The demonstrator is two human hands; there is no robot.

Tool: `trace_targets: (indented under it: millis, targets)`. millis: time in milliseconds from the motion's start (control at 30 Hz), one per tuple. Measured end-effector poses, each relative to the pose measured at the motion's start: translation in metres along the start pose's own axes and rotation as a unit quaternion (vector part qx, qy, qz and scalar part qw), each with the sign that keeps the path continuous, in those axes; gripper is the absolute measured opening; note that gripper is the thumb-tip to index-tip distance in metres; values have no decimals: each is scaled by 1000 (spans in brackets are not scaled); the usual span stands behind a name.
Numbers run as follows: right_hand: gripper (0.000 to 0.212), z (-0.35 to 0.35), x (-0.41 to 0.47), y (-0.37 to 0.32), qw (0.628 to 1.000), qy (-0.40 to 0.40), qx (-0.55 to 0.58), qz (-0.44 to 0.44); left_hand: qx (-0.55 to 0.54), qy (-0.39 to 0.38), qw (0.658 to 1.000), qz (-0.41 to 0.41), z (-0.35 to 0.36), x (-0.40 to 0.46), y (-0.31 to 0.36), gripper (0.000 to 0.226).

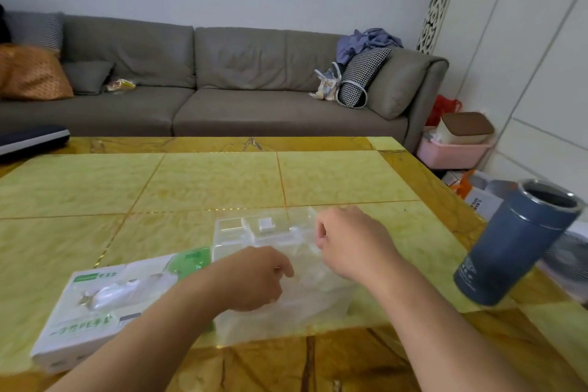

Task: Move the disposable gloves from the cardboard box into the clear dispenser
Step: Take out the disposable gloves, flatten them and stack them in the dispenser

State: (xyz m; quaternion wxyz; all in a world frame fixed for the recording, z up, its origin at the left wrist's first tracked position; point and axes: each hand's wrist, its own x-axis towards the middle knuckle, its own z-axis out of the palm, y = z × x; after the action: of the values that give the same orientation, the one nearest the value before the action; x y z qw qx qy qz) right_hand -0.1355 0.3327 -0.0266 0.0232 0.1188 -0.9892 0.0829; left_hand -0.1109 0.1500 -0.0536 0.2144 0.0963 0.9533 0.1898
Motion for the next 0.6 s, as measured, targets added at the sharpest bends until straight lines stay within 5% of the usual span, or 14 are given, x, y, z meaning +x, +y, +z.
trace_targets:
  millis: [267, 367, 467, 600]
  targets:
    - [15, -11, -4, -6, 1000, 20, -23, -2, -2, -9, 1000, -15, 3, 11, 0, 30]
    - [25, -17, -7, -16, 993, 62, 87, -41, -18, -30, 999, -37, 4, 15, 1, 47]
    - [28, -17, -9, -31, 974, -31, 221, -40, 30, -31, 999, -29, 8, 16, 2, 51]
    - [18, 3, -6, -36, 975, -169, 147, 7, 104, -5, 995, 1, 10, 11, 3, 52]
